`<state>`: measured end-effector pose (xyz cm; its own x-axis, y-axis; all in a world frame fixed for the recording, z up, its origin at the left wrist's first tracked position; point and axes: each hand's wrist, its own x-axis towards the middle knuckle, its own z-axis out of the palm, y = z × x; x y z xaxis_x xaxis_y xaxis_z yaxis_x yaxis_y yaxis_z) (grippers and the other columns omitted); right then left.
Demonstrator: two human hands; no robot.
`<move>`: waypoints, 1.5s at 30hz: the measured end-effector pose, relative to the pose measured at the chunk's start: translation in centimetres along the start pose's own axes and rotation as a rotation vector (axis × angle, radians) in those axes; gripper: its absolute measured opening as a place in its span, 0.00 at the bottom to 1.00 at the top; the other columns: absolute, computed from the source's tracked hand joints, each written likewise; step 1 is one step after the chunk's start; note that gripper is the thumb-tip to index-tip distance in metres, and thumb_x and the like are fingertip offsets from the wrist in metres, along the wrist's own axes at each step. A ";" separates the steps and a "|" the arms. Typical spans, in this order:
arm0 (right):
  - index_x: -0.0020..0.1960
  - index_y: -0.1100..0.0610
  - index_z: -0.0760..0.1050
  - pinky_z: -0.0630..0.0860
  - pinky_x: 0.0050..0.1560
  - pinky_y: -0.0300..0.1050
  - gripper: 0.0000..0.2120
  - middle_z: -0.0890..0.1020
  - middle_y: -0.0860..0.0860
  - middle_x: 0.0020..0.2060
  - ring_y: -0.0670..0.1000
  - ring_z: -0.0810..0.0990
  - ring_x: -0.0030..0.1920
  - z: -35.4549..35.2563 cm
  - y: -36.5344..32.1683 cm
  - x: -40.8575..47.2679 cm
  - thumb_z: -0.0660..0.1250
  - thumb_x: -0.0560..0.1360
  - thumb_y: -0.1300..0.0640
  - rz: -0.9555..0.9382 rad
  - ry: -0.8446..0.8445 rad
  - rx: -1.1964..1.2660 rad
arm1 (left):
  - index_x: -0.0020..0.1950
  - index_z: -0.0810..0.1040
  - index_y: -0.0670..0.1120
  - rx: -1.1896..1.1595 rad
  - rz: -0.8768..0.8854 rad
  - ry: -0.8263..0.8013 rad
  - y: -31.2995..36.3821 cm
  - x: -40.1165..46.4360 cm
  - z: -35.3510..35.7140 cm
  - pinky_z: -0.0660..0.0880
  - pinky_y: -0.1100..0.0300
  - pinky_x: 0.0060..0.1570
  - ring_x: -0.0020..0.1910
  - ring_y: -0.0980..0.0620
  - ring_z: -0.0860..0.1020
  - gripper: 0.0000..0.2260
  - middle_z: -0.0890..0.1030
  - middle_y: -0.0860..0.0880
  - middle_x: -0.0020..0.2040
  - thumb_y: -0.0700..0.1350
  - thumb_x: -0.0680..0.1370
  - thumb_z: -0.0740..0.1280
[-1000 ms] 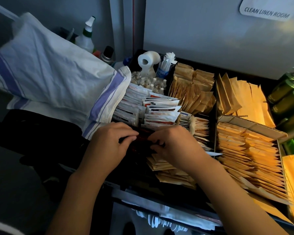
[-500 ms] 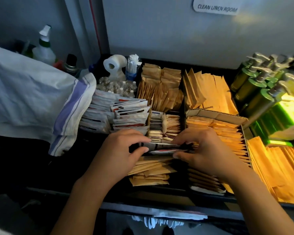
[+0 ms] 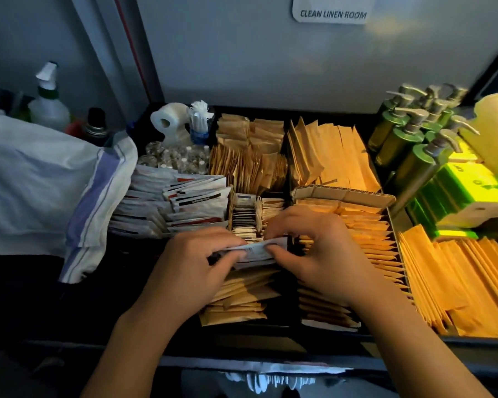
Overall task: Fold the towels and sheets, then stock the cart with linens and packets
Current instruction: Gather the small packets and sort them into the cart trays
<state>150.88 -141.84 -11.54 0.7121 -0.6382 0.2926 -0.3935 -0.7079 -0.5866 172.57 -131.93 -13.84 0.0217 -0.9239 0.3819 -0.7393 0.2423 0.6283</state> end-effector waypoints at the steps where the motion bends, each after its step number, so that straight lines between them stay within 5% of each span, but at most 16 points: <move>1: 0.56 0.45 0.82 0.78 0.51 0.35 0.10 0.82 0.37 0.51 0.40 0.81 0.54 0.0 -0.2 0.4 0.74 0.75 0.49 0.013 0.020 0.034 | 0.51 0.87 0.52 -0.023 0.003 0.060 -0.2 0.0 -0.6 0.79 0.62 0.46 0.47 0.58 0.83 0.08 0.84 0.60 0.46 0.41 0.75 0.77; 4: 0.58 0.43 0.82 0.78 0.52 0.33 0.13 0.84 0.35 0.50 0.38 0.81 0.53 0.3 -0.6 1.8 0.76 0.74 0.48 0.061 0.015 0.103 | 0.52 0.86 0.53 -0.089 -0.022 0.247 -0.8 0.0 -2.5 0.76 0.71 0.48 0.47 0.60 0.83 0.11 0.84 0.61 0.49 0.40 0.74 0.78; 7: 0.56 0.45 0.85 0.80 0.48 0.37 0.08 0.85 0.37 0.47 0.39 0.82 0.49 0.9 -1.4 3.4 0.75 0.76 0.51 0.027 0.015 0.112 | 0.51 0.87 0.52 -0.120 -0.086 0.384 -1.8 0.1 -3.8 0.77 0.69 0.50 0.48 0.60 0.84 0.08 0.85 0.60 0.47 0.46 0.73 0.78; 17: 0.59 0.54 0.84 0.80 0.48 0.46 0.09 0.84 0.46 0.50 0.45 0.81 0.50 1.4 -4.3 8.4 0.72 0.80 0.57 -0.297 0.195 -0.061 | 0.53 0.86 0.52 -0.029 -0.182 0.475 -4.4 0.5 -6.4 0.76 0.71 0.49 0.49 0.63 0.82 0.09 0.84 0.64 0.48 0.44 0.74 0.78; 19: 0.60 0.54 0.84 0.80 0.47 0.49 0.09 0.84 0.47 0.50 0.47 0.82 0.49 1.6 -4.2 9.0 0.71 0.80 0.56 -0.297 0.163 -0.082 | 0.51 0.86 0.53 -0.019 -0.205 0.447 -4.8 0.8 -6.3 0.75 0.72 0.48 0.48 0.64 0.82 0.08 0.84 0.64 0.47 0.44 0.74 0.78; 22: 0.60 0.55 0.85 0.81 0.47 0.52 0.10 0.84 0.47 0.50 0.48 0.82 0.49 2.6 -3.7 9.6 0.71 0.80 0.57 -0.267 0.087 -0.117 | 0.51 0.87 0.54 0.026 -0.273 0.359 -5.8 0.8 -5.8 0.79 0.62 0.47 0.46 0.59 0.83 0.07 0.85 0.58 0.45 0.45 0.74 0.77; 26: 0.60 0.53 0.85 0.80 0.49 0.53 0.11 0.84 0.47 0.50 0.49 0.82 0.50 4.5 -3.0 10.1 0.72 0.79 0.58 -0.261 -0.016 -0.182 | 0.56 0.86 0.55 0.000 -0.251 0.376 -6.3 0.4 -5.5 0.74 0.73 0.55 0.55 0.64 0.81 0.12 0.85 0.59 0.53 0.43 0.74 0.77; 31: 0.60 0.54 0.85 0.80 0.49 0.54 0.11 0.86 0.48 0.50 0.50 0.83 0.50 6.4 -2.2 10.4 0.73 0.78 0.58 -0.219 -0.047 -0.182 | 0.51 0.88 0.50 0.017 -0.172 0.409 -6.5 0.6 -5.3 0.77 0.65 0.54 0.52 0.58 0.83 0.08 0.85 0.57 0.50 0.40 0.75 0.76; 37: 0.51 0.54 0.86 0.80 0.46 0.37 0.05 0.86 0.43 0.44 0.41 0.84 0.45 5.7 -1.7 10.5 0.77 0.75 0.58 -0.065 0.138 0.107 | 0.55 0.86 0.50 -0.048 -0.177 0.460 -6.8 0.9 -5.7 0.79 0.64 0.53 0.52 0.60 0.83 0.09 0.85 0.59 0.51 0.42 0.76 0.76; 41: 0.52 0.54 0.86 0.78 0.56 0.48 0.08 0.84 0.45 0.50 0.45 0.81 0.53 6.0 -1.8 10.6 0.78 0.73 0.57 -0.035 -0.047 -0.072 | 0.54 0.87 0.49 0.086 -0.034 0.394 -6.1 1.2 -5.8 0.78 0.62 0.51 0.49 0.58 0.81 0.09 0.83 0.57 0.49 0.38 0.76 0.74; 45: 0.54 0.51 0.85 0.75 0.45 0.38 0.11 0.78 0.44 0.47 0.43 0.76 0.44 5.6 -2.2 10.2 0.79 0.72 0.55 -0.102 0.011 -0.071 | 0.56 0.87 0.51 0.217 0.009 0.201 -5.6 2.3 -5.4 0.79 0.50 0.47 0.48 0.53 0.79 0.11 0.82 0.55 0.47 0.39 0.76 0.73</move>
<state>162.31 -145.10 -11.46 0.7443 -0.5648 0.3564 -0.3597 -0.7887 -0.4986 180.40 -133.85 -12.85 0.1313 -0.8396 0.5270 -0.8661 0.1614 0.4730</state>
